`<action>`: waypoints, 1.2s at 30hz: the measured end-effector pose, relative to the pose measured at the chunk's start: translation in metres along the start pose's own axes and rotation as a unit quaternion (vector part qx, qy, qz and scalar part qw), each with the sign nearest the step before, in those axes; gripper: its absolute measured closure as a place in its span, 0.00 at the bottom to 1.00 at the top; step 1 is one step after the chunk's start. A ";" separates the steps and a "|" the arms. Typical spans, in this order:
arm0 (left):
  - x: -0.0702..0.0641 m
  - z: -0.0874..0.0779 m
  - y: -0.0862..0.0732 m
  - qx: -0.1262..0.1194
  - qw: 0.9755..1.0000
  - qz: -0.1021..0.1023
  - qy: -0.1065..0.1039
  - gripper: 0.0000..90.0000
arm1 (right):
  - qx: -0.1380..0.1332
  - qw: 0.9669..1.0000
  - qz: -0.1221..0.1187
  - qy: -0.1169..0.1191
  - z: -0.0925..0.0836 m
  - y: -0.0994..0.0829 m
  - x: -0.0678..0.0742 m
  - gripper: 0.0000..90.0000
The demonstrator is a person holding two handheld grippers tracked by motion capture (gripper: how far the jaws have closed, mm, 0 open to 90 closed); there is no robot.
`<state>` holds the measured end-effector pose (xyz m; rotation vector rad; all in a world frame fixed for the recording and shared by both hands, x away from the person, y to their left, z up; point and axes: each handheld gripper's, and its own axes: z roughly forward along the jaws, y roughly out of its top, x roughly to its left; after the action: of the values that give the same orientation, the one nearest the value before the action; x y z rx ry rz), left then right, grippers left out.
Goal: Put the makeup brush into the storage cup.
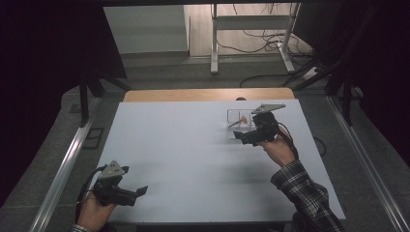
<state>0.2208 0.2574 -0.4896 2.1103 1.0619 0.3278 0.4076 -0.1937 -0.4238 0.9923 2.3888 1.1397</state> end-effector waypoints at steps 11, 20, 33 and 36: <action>0.000 0.000 0.000 0.000 1.000 -0.001 0.000 0.00 | -0.001 1.000 -0.009 -0.003 -0.006 -0.009 0.008 0.01; 0.000 0.001 0.000 0.003 1.000 0.000 0.002 0.00 | -0.002 1.000 0.000 0.000 -0.004 -0.022 0.010 0.01; 0.000 0.001 0.000 0.003 1.000 -0.002 -0.004 0.00 | -0.001 1.000 -0.005 0.003 -0.008 -0.032 0.017 0.01; 0.000 0.002 0.000 0.004 1.000 -0.004 -0.011 0.00 | -0.002 1.000 -0.006 0.005 -0.009 -0.035 0.019 0.01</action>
<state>0.2213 0.2562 -0.4910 2.1111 1.0597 0.2958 0.3739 -0.2007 -0.4451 0.9731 2.3971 1.1472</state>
